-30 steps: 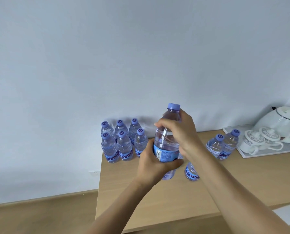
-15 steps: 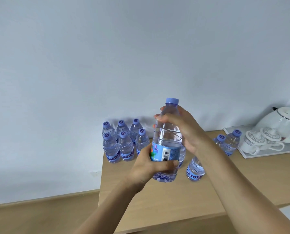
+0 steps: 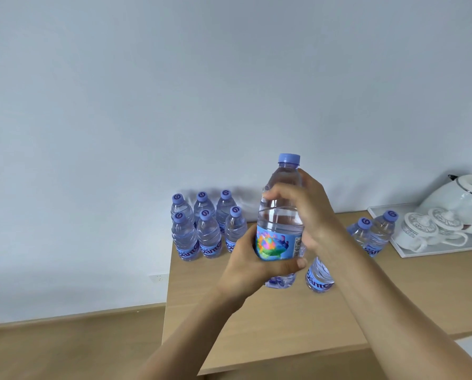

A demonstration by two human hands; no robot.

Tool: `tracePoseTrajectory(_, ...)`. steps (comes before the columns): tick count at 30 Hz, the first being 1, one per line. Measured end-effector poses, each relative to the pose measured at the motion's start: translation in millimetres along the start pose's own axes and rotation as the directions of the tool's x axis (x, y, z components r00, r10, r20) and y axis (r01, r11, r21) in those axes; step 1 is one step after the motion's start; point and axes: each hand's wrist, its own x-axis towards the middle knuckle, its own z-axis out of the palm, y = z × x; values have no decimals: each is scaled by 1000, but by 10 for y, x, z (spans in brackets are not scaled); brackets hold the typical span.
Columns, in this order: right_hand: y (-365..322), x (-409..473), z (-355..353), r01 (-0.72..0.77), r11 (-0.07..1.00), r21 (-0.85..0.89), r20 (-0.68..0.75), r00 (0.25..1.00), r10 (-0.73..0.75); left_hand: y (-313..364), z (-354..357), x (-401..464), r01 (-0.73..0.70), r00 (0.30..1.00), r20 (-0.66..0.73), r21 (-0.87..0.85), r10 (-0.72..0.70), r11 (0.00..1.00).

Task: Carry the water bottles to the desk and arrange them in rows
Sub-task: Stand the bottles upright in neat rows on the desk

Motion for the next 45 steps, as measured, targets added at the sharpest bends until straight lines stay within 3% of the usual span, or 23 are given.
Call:
tracePoseTrajectory(3, -19, 40, -74, -20, 999, 39, 125, 992, 15, 29, -41, 4, 31, 997, 77, -36, -28, 999)
tracePoseTrajectory(7, -29, 3, -61, 27, 999, 30, 198, 980, -33, 54, -40, -15, 4, 999, 38, 18, -4, 1000)
tracePoseTrajectory(10, -44, -82, 17, 68, 995, -70, 75, 995, -63, 61, 8, -28, -36, 997, -63, 32, 38, 999)
tracePoseTrajectory(13, -8, -127, 105, 196, 962, -189, -69, 975, -212, 64, 57, -20, -75, 981, -170, 103, 91, 992)
tracePoseTrajectory(17, -29, -119, 175, 244, 947, -210, -113, 956, -271, 56, 85, -33, -104, 971, -199, 139, 130, 985)
tracePoseTrajectory(21, -113, -74, 160, 184, 973, -140, -34, 981, -191, 112, 18, -68, -76, 991, -105, 40, 80, 996)
tracePoseTrajectory(25, -158, -26, 93, 125, 992, -15, 140, 983, -122, 178, -92, -97, -28, 993, 114, -90, 38, 996)
tracePoseTrajectory(27, -150, -18, 65, 98, 994, 53, 230, 967, -108, 183, -124, -109, -13, 989, 148, -106, 29, 994)
tracePoseTrajectory(30, -126, -39, 85, 121, 993, -3, 253, 960, -116, 160, -113, -134, -38, 997, 60, -87, 43, 995)
tracePoseTrajectory(33, -127, -99, 136, 178, 976, -125, 179, 972, -154, 122, -48, -158, -90, 994, -73, -50, 86, 995)
tracePoseTrajectory(37, -29, -153, 230, 222, 943, -246, 9, 974, -226, 58, -7, -160, -137, 939, -295, 155, 178, 978)
tracePoseTrajectory(40, -21, -152, 304, 232, 948, -217, -45, 968, -247, 32, 4, -193, -140, 931, -307, 201, 198, 970)
tracePoseTrajectory(45, -147, -69, 288, 164, 982, -94, 67, 985, -158, 137, -82, -215, -74, 984, -151, 114, 91, 991)
